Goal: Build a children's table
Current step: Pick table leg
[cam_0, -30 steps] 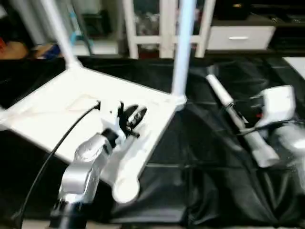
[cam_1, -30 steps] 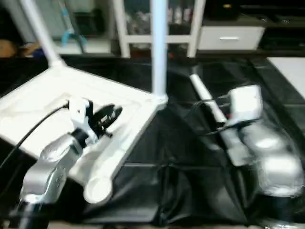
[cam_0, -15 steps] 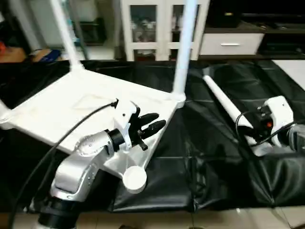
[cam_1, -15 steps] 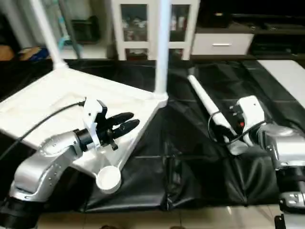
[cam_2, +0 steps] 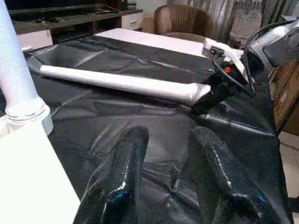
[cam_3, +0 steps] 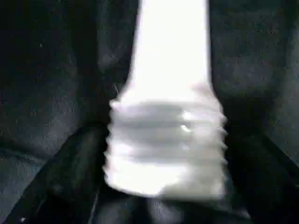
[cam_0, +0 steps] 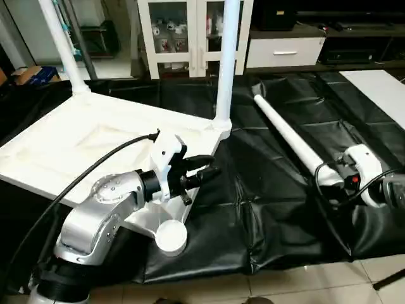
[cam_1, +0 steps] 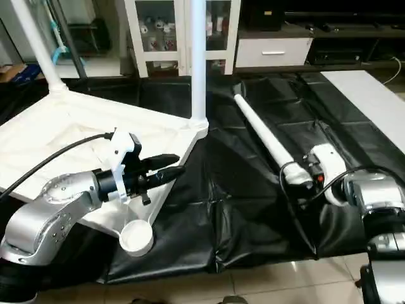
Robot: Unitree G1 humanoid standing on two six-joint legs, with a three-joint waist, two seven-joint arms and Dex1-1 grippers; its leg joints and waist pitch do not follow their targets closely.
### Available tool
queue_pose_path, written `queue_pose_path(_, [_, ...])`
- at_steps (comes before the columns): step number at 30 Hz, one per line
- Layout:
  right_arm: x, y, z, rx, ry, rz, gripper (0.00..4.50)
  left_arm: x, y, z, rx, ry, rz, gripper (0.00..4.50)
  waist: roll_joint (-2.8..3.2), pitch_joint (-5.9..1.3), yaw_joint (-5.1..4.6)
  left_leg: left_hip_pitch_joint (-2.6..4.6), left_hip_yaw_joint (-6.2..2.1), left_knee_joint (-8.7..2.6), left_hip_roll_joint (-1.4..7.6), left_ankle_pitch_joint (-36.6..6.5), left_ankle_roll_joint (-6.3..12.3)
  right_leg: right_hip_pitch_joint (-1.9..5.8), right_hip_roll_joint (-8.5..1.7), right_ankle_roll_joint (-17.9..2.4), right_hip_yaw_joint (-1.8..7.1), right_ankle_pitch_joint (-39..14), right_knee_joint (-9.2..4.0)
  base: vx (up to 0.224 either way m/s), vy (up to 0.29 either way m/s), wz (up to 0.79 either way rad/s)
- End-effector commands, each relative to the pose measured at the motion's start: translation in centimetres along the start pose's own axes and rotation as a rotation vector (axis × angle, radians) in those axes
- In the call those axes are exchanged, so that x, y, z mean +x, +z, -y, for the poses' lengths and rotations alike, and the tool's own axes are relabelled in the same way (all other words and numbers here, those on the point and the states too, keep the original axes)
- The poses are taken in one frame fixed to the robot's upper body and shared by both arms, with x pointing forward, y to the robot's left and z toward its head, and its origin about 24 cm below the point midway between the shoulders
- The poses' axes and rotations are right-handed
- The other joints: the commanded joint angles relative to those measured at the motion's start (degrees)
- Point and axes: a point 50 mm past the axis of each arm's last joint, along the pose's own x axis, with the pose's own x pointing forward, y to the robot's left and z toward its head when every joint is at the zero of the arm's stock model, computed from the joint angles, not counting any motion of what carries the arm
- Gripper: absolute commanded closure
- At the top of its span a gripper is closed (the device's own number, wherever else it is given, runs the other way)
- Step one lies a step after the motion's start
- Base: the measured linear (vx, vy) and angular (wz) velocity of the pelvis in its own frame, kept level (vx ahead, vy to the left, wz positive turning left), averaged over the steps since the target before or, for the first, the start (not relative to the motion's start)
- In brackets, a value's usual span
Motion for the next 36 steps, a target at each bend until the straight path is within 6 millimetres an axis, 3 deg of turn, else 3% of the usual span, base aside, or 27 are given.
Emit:
queue_pose_path(1, [0.1, 0.3, 0.0, -0.008, -0.001, 0.020, 0.88, -0.3, 0.3, -0.2, 0.012, 0.011, -0.005, 2.77, -1.66, -3.45, 0.60, 1.90, -3.60, -5.64, 7.21, -30.59, -3.16, 0.76, -4.37, -11.69, 2.67, -16.30, -4.93, 0.000, 0.000, 0.00])
queue_pose_path(4, [0.3, 0.5, -0.2, -0.014, 0.022, 0.048, 1.21, -0.5, 0.0, 0.0, 0.008, 0.004, -0.018, 2.77, -1.42, -3.64, 0.89, 1.67, -3.36, -5.80, 7.28, -28.66, -2.41, 1.04, -4.26, -12.14, 2.61, -13.61, -4.58, 0.000, 0.000, 0.00])
queue_pose_path(9, [0.1, 0.7, -0.1, -0.055, 0.024, 0.050, 1.21, -0.6, -0.1, 0.3, 0.009, -0.024, -0.036, 2.77, -1.57, -3.84, 1.36, 1.62, -2.87, -5.78, 7.37, -25.78, -1.00, 1.09, -4.26, -12.60, 2.72, -11.14, -4.37, 0.000, 0.000, 0.00])
queue_pose_path(14, [-1.1, 0.2, 0.4, -0.078, 0.016, 0.021, 1.21, -0.9, -0.1, 0.6, 0.009, -0.060, -0.051, 2.77, -1.69, -3.92, 2.52, 1.93, -2.09, -5.50, 7.47, -21.07, 1.54, 1.21, -4.31, -13.48, 2.94, -9.07, -4.45, 0.000, 0.000, 0.00])
queue_pose_path(19, [-2.4, -1.0, 0.6, -0.099, 0.033, -0.045, 0.73, -0.9, -0.3, 1.1, 0.007, -0.089, -0.068, 2.77, -1.59, -4.27, 4.01, 2.42, -1.49, -5.33, 7.82, -14.56, 4.42, 1.18, -3.92, -14.28, 2.90, -3.05, -3.95, 0.000, 0.000, 0.00])
queue_pose_path(20, [-2.6, -1.0, 0.6, -0.100, 0.033, -0.048, 0.73, -0.8, -0.3, 1.1, 0.008, -0.091, -0.071, 2.77, -1.61, -4.35, 4.24, 1.99, -1.23, -5.21, 7.87, -12.37, 5.23, 1.58, -4.00, -14.51, 2.77, -1.63, -3.77, 0.000, 0.000, 0.00])
queue_pose_path(21, [-3.0, -1.1, 0.5, -0.101, 0.041, -0.051, 0.49, -0.8, -0.3, 1.2, 0.008, -0.092, -0.071, 2.77, -1.63, -4.34, 4.62, 2.22, -0.81, -5.20, 8.09, -11.42, 5.32, 1.28, -3.91, -14.48, 2.71, -1.55, -3.78, 0.000, 0.000, 0.00])
queue_pose_path(25, [-4.4, -1.0, 0.1, -0.127, 0.059, -0.056, 0.34, -0.7, -0.4, 1.2, 0.007, -0.093, -0.075, 2.77, -1.58, -4.15, 5.23, 2.32, -0.82, -5.51, 8.33, -12.25, 4.58, 1.40, -3.79, -13.32, 2.73, -4.11, -3.94, 0.000, 0.000, 0.00])
queue_pose_path(27, [-5.1, -0.7, 0.0, -0.142, 0.046, -0.050, 0.09, -0.7, -0.4, 1.2, 0.007, -0.094, -0.077, 2.77, -1.55, -4.08, 5.39, 2.68, -0.77, -5.70, 8.34, -14.70, 2.89, 1.04, -3.78, -12.67, 2.80, -6.98, -4.14, 0.000, 0.000, 0.00])
queue_pose_path(31, [-6.7, 0.6, 0.2, -0.149, -0.003, -0.016, 0.09, -0.6, -0.4, 1.2, 0.008, -0.099, -0.082, 2.77, -1.87, -3.71, 5.25, 2.90, -1.00, -5.92, 8.20, -19.87, -0.57, 0.70, -4.08, -10.60, 3.19, -13.79, -4.76, 0.000, 0.000, 0.00])
queue_pose_path(32, [-7.1, 1.0, 0.1, -0.147, -0.006, -0.007, 0.09, -0.6, -0.4, 1.3, 0.008, -0.102, -0.083, 2.77, -2.14, -3.57, 5.19, 2.94, -1.03, -5.95, 8.18, -20.88, -1.17, 0.55, -4.09, -9.89, 3.29, -15.61, -4.93, 0.000, 0.000, 0.00])
queue_pose_path(36, [-7.5, 1.2, -0.2, -0.149, -0.006, -0.008, 0.09, -0.6, -0.4, 1.3, 0.009, -0.103, -0.084, 2.77, -2.05, -3.46, 5.06, 3.10, -1.23, -6.07, 8.13, -22.73, -2.79, 0.20, -4.02, -8.79, 3.48, -17.48, -5.10, 0.000, 0.000, 0.00])
